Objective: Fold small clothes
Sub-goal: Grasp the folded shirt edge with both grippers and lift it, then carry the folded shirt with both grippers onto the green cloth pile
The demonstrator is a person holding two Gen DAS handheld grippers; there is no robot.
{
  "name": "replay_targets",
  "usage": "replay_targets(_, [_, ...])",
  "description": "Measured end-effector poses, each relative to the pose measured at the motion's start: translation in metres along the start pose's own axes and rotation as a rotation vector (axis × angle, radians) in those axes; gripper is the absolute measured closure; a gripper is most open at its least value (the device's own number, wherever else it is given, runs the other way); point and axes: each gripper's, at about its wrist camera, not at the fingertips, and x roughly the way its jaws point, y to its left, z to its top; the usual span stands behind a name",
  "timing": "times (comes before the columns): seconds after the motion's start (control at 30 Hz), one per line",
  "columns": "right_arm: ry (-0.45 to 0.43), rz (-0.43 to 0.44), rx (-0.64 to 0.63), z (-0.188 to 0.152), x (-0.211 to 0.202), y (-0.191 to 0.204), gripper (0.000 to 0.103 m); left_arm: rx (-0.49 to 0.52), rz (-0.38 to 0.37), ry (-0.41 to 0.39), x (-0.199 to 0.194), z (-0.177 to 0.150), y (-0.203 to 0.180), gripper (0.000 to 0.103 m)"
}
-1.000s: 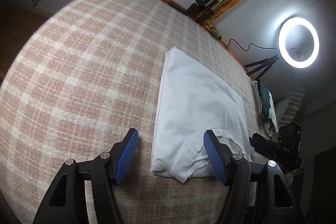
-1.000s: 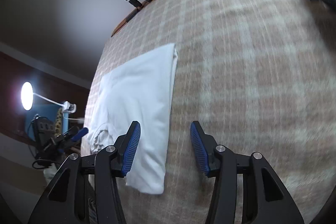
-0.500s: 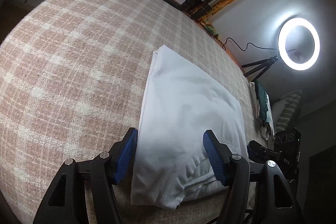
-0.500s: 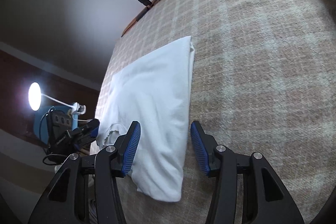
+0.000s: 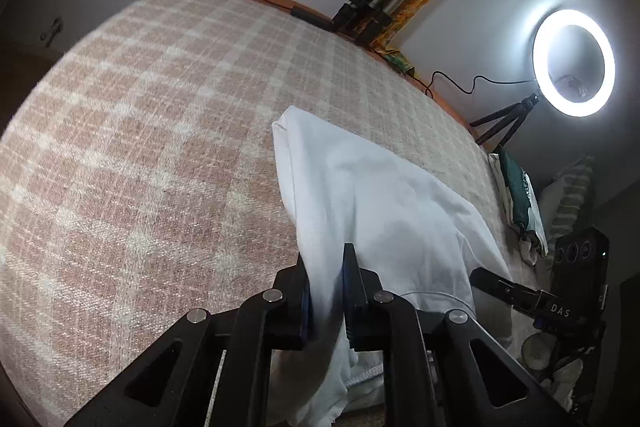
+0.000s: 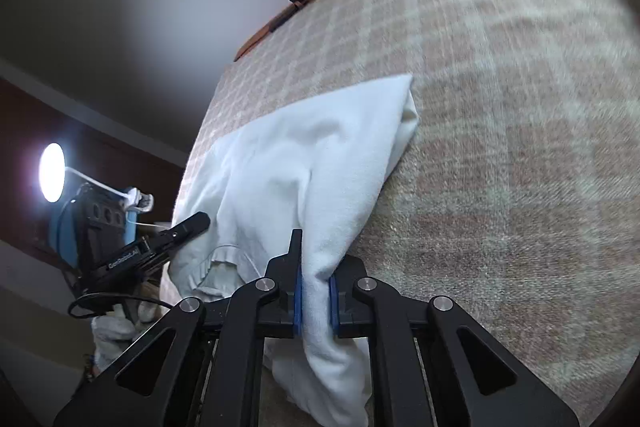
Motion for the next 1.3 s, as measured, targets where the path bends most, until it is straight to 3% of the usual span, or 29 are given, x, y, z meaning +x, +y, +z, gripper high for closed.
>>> replay_targets(0.33, [-0.048,-0.193,-0.274,-0.004,-0.022,0.063,0.096,0.208,0.045,-0.083,-0.031,-0.012,-0.063,0.095])
replay_targets(0.57, [-0.077,-0.252,-0.380,-0.011,-0.047,0.079,0.096,0.280,0.031,-0.120,-0.042,-0.024,-0.101,0.095])
replay_targets(0.9, [-0.131,-0.317,-0.432,-0.014,-0.102,0.069,0.096,0.351,-0.039,-0.126,-0.038,-0.036,-0.159,0.095])
replay_targets(1.3, [-0.218,-0.419,-0.433,0.003,-0.177,0.021,0.096,0.442,-0.136,-0.102,0.008,-0.027,-0.254,0.095])
